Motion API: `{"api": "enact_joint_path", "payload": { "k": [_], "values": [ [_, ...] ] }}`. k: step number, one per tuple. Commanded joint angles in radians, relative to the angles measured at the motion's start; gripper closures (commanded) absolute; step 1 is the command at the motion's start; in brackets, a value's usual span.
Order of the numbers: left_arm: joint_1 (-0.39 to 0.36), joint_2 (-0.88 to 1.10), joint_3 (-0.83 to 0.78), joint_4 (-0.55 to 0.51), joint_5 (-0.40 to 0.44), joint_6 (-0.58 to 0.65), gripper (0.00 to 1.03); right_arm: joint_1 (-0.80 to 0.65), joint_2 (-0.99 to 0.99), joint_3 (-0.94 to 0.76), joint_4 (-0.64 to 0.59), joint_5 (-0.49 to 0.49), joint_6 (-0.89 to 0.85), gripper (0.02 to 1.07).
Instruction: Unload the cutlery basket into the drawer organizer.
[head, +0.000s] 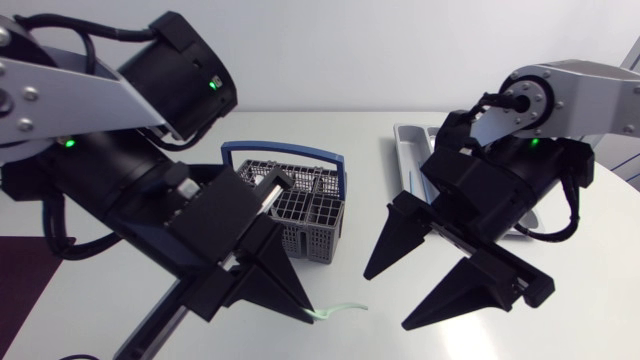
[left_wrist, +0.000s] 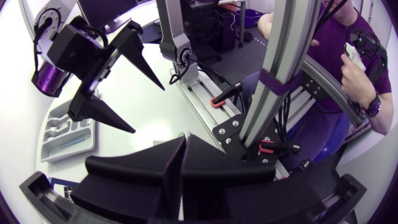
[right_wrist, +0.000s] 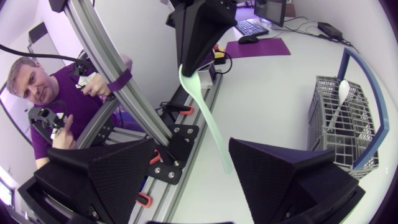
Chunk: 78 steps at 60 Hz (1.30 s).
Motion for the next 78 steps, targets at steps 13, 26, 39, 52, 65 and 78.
{"api": "enact_joint_path", "payload": {
  "k": [13,26,39,52,65,78],
  "values": [
    [-0.006,0.096,0.048,0.003,0.044,0.080,0.97,0.023,0.156,0.080,-0.128,-0.042,-0.216,0.22],
    [-0.008,0.126,0.089,0.003,0.073,0.083,0.97,0.064,0.191,0.092,-0.128,-0.065,-0.259,0.30],
    [-0.009,0.132,0.106,-0.005,0.081,0.083,0.97,0.089,0.185,0.085,-0.128,-0.076,-0.278,0.41],
    [-0.025,0.128,0.109,-0.018,0.082,0.085,0.97,0.109,0.176,0.072,-0.128,-0.083,-0.295,0.64],
    [-0.032,0.109,0.105,-0.032,0.082,0.085,0.97,0.121,0.150,0.055,-0.126,-0.083,-0.295,0.77],
    [-0.037,0.103,0.100,-0.035,0.082,0.085,0.97,0.132,0.133,0.031,-0.123,-0.085,-0.307,0.88]
  ]
}}
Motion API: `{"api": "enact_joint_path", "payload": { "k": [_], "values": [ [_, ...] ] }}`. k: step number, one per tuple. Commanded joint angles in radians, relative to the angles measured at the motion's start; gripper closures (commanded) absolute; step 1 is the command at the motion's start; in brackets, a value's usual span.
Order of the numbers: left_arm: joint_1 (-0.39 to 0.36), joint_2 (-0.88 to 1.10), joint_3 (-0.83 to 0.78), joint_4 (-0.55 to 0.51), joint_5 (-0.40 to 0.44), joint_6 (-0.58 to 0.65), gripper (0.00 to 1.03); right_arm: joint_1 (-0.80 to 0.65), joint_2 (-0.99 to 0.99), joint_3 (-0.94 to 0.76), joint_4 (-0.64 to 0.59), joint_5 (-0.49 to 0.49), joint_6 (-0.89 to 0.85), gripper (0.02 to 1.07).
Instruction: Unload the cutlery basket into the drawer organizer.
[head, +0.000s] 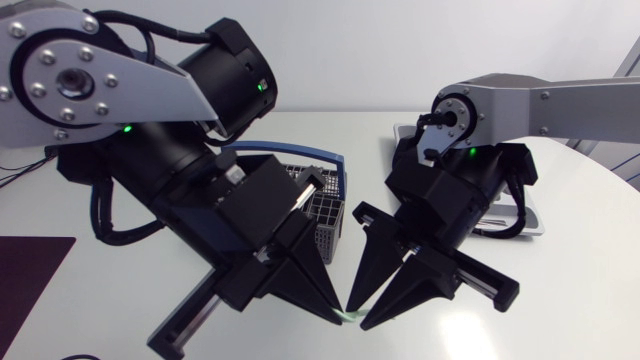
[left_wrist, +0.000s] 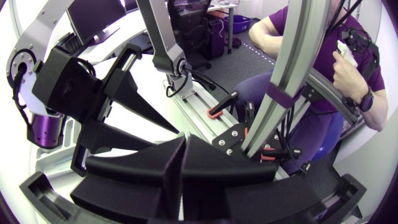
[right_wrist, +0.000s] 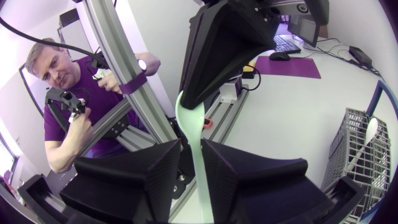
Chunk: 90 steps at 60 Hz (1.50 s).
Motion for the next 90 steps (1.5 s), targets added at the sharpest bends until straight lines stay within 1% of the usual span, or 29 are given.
{"api": "enact_joint_path", "payload": {
  "k": [1,3,13,25,29,30,31,33,36,38,39,42,45,50,55,59,61,65,68,73,78,80,84,86,90],
  "values": [
    [-0.009,-0.010,0.017,-0.018,0.014,0.030,0.97,0.013,-0.020,-0.036,-0.016,-0.009,-0.052,0.89],
    [-0.009,-0.010,0.017,-0.018,0.014,0.030,0.97,0.014,-0.023,-0.040,-0.015,-0.009,-0.055,0.89],
    [-0.009,-0.013,0.020,-0.018,0.014,0.028,0.97,0.019,-0.029,-0.048,-0.009,-0.010,-0.057,1.01],
    [-0.006,-0.008,0.033,-0.015,0.014,0.022,0.97,0.019,-0.044,-0.057,-0.003,-0.010,-0.058,1.01],
    [-0.005,-0.001,0.039,-0.015,0.014,0.019,0.95,0.019,-0.047,-0.060,-0.001,-0.010,-0.057,1.01],
    [-0.002,0.002,0.042,-0.015,0.014,0.019,0.93,0.019,-0.047,-0.060,-0.001,-0.010,-0.057,1.01],
    [0.001,0.004,0.042,-0.015,0.014,0.019,0.88,0.017,-0.047,-0.062,-0.001,-0.010,-0.058,1.01],
    [0.003,0.005,0.043,-0.013,0.014,0.019,0.83,0.017,-0.047,-0.062,-0.001,-0.010,-0.057,1.01],
    [0.004,0.007,0.045,-0.013,0.014,0.019,0.79,0.016,-0.047,-0.065,0.002,-0.010,-0.058,1.01],
    [0.008,0.008,0.045,-0.012,0.014,0.019,0.71,0.016,-0.049,-0.066,0.004,-0.010,-0.058,1.01],
    [0.008,0.008,0.045,-0.012,0.014,0.019,0.65,0.014,-0.049,-0.068,0.004,-0.010,-0.058,1.01],
    [0.009,0.010,0.046,-0.010,0.014,0.017,0.51,0.014,-0.049,-0.071,0.005,-0.010,-0.057,1.01],
    [0.009,0.013,0.048,-0.007,0.014,0.013,0.44,0.011,-0.051,-0.075,0.010,-0.009,-0.057,1.01],
    [0.015,0.016,0.056,-0.001,0.014,-0.006,0.29,0.005,-0.054,-0.080,0.014,-0.010,-0.057,1.01],
    [0.029,0.016,0.059,0.001,0.014,-0.012,0.24,-0.006,-0.058,-0.086,0.019,-0.010,-0.057,1.01],
    [0.040,0.016,0.059,0.002,0.014,-0.015,0.23,-0.017,-0.060,-0.095,0.027,-0.009,-0.057,1.01],
    [0.051,0.016,0.059,0.002,0.014,-0.015,0.21,-0.023,-0.063,-0.100,0.033,-0.009,-0.057,1.01],
    [0.075,0.016,0.063,0.004,0.014,-0.018,0.15,-0.044,-0.064,-0.106,0.044,-0.003,-0.054,1.01],
    [0.097,0.016,0.068,0.004,0.014,-0.021,0.14,-0.067,-0.066,-0.111,0.057,0.005,-0.049,1.01],
    [0.150,0.013,0.073,0.008,0.013,-0.033,0.14,-0.124,-0.084,-0.126,0.116,0.039,-0.008,1.01],
    [0.199,0.010,0.062,0.019,0.013,-0.055,0.14,-0.196,-0.126,-0.157,0.254,0.086,0.101,1.01],
    [0.215,0.010,0.060,0.022,0.013,-0.067,0.14,-0.218,-0.141,-0.177,0.312,0.120,0.134,1.01],
    [0.247,0.016,0.056,0.051,0.003,-0.135,0.14,-0.268,-0.176,-0.221,0.479,0.183,0.249,1.01],
    [0.255,0.016,0.054,0.062,-0.010,-0.158,0.14,-0.297,-0.186,-0.235,0.527,0.203,0.264,1.01],
    [0.270,0.021,0.034,0.123,-0.058,-0.243,0.14,-0.360,-0.195,-0.247,0.580,0.232,0.275,1.01]
  ]
}}
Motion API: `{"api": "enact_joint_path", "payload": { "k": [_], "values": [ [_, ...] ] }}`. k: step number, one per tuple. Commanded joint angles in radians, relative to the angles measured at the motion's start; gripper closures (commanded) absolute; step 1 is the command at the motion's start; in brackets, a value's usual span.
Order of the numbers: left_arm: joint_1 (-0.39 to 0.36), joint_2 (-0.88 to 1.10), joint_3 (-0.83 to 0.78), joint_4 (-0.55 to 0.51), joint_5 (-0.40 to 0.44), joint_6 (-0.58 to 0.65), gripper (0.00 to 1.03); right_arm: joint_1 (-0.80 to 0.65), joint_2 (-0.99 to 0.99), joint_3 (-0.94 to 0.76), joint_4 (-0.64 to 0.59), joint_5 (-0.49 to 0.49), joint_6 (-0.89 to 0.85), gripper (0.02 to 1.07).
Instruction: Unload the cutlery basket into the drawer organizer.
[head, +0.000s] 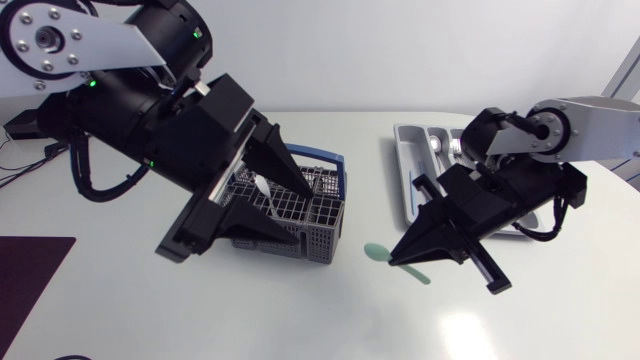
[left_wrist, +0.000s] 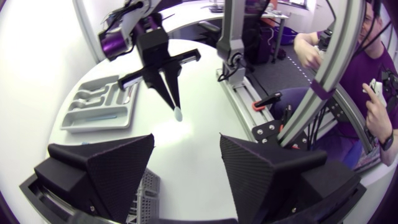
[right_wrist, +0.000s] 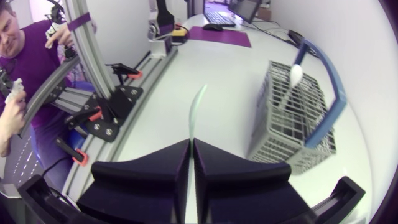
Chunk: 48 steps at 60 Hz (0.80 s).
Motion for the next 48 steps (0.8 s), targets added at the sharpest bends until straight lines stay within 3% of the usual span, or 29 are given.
{"api": "enact_joint_path", "payload": {
  "k": [1,8,16,25,28,34,48],
  "values": [
    [0.019,0.019,-0.009,0.049,-0.028,-0.111,0.14,-0.071,-0.023,-0.036,0.049,0.023,0.064,1.01],
    [0.030,0.017,-0.043,0.113,-0.106,-0.206,0.14,-0.183,-0.049,-0.036,0.118,0.071,0.067,1.01],
    [0.044,0.008,-0.086,0.179,-0.202,-0.299,0.14,-0.260,-0.104,-0.105,0.316,0.191,0.113,1.01],
    [0.084,0.006,-0.104,0.201,-0.257,-0.382,0.14,-0.341,-0.133,-0.211,0.546,0.310,0.108,1.01],
    [0.097,0.006,-0.106,0.204,-0.275,-0.411,0.14,-0.361,-0.125,-0.268,0.690,0.372,0.107,1.01],
    [0.127,0.013,-0.107,0.207,-0.303,-0.451,0.14,-0.402,-0.073,-0.323,0.865,0.441,0.076,1.01],
    [0.165,0.046,-0.104,0.212,-0.353,-0.533,0.14,-0.470,0.060,-0.374,1.145,0.526,0.024,1.01]
  ]
}}
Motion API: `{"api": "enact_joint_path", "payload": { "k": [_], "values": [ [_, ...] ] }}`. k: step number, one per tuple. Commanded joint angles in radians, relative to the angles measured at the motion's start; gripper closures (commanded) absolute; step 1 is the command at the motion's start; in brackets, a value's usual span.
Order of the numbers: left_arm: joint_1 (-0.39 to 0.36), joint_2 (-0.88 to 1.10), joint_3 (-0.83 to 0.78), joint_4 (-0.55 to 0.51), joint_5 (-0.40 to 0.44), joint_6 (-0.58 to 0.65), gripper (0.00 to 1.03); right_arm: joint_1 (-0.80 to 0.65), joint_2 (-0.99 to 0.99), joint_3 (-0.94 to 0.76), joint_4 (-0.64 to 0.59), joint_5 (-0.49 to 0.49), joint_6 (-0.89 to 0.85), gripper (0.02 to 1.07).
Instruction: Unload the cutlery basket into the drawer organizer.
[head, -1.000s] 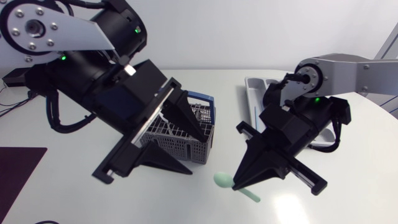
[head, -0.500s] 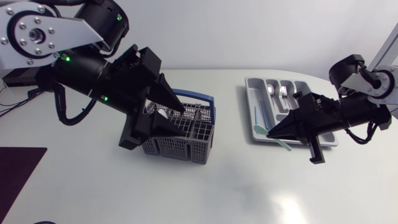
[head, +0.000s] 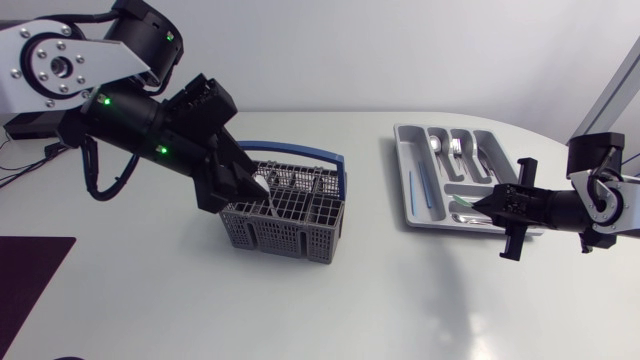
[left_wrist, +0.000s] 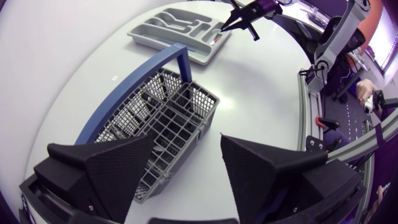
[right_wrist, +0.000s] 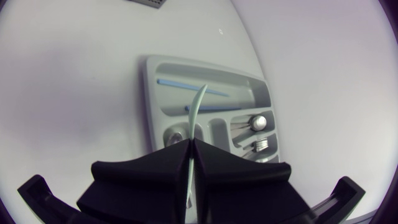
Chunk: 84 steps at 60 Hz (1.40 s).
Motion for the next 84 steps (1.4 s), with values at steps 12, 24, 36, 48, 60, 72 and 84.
{"api": "enact_joint_path", "payload": {
  "k": [12,24,36,48,60,72,84],
  "values": [
    [0.031,0.027,-0.052,0.000,-0.034,-0.071,0.14,-0.027,0.174,-0.088,0.319,0.120,-0.116,1.01],
    [0.049,0.027,-0.061,0.001,-0.037,-0.088,0.14,-0.019,0.272,-0.121,0.485,0.199,-0.183,1.00],
    [0.058,0.038,-0.064,0.015,-0.037,-0.129,0.14,-0.018,0.233,-0.170,0.508,0.212,-0.200,0.45],
    [0.068,0.050,-0.052,0.032,-0.039,-0.157,0.14,-0.022,0.060,-0.183,0.405,0.183,-0.137,0.09],
    [0.075,0.051,-0.045,0.041,-0.048,-0.177,0.14,-0.021,-0.087,-0.101,0.248,0.114,0.021,0.09],
    [0.084,0.058,-0.075,0.093,-0.094,-0.200,0.14,-0.001,-0.158,-0.007,0.139,0.042,0.285,0.09],
    [0.055,0.079,-0.087,0.143,-0.105,-0.315,0.15,0.073,-0.202,-0.018,0.100,0.056,0.423,0.09]
  ]
}}
